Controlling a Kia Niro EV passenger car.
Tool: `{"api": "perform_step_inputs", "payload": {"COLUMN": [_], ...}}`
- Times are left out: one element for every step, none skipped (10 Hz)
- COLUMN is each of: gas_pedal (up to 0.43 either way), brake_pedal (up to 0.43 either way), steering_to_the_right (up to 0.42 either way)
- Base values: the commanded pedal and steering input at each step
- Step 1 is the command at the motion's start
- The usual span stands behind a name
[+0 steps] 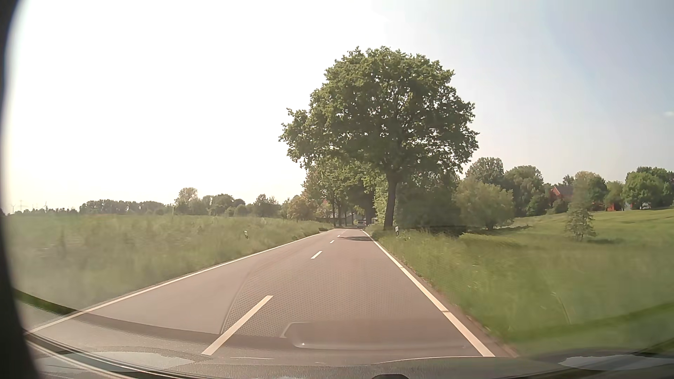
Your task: Follow the waypoints while adhering to traffic rules and regulations
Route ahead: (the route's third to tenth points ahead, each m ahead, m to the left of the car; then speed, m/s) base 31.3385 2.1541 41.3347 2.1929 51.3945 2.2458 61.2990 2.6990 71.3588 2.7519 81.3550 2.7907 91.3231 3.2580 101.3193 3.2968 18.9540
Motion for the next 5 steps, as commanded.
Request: {"api": "perform_step_inputs", "payload": {"gas_pedal": [0.087, 0.087, 0.087, 0.087, 0.087], "brake_pedal": [0.000, 0.000, 0.000, 0.000, 0.000], "steering_to_the_right": [-0.012, -0.010, -0.006, -0.004, -0.003]}}
